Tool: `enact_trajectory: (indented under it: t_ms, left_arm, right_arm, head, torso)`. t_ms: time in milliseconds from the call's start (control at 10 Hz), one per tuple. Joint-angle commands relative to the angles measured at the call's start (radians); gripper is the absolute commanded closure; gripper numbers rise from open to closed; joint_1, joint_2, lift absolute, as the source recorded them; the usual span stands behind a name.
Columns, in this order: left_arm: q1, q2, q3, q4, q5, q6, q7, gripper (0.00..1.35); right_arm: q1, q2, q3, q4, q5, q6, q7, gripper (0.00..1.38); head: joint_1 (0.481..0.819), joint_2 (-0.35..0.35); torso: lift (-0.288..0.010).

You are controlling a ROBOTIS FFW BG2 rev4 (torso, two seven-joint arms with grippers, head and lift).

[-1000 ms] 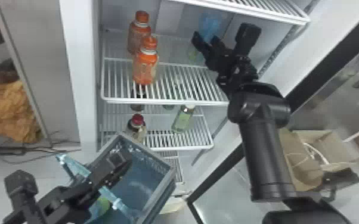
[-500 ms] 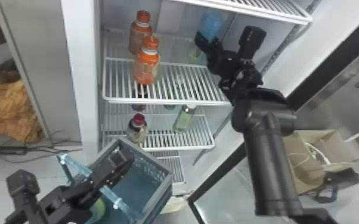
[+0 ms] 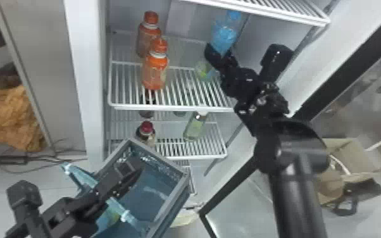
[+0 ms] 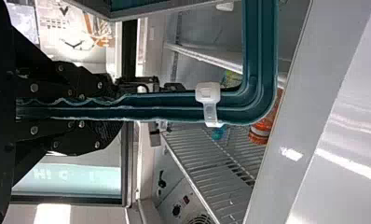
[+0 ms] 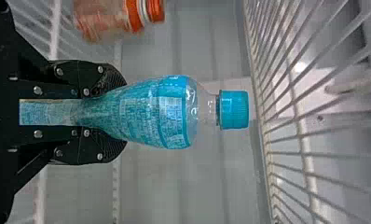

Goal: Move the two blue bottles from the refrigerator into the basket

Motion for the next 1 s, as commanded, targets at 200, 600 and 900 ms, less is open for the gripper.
enact_trajectory:
  t_ms: [200,600,900]
  left_arm:
    - [0.0,0.0,-0.002,0.0,0.001,-0.003,0.0,1.2]
    - [0.0,0.0,-0.004,0.0,0.005,-0.006,0.0,1.2]
    - [-0.002,0.0,-0.004,0.0,0.007,-0.008,0.0,1.2]
  right_arm:
    - [0.156,0.0,-0.012,-0.224,-0.072,0.07,0.016,1.25]
    - [0.355,0.0,-0.036,-0.471,-0.152,0.18,0.033,1.25]
    - [0.475,0.003,-0.036,-0.589,-0.194,0.281,0.071,1.25]
  head:
    - [0.695,-0.313]
    - [0.695,-0.299]
    - [0.695,-0.283]
  torso:
    - [0.0]
    - [0.0]
    - [0.0]
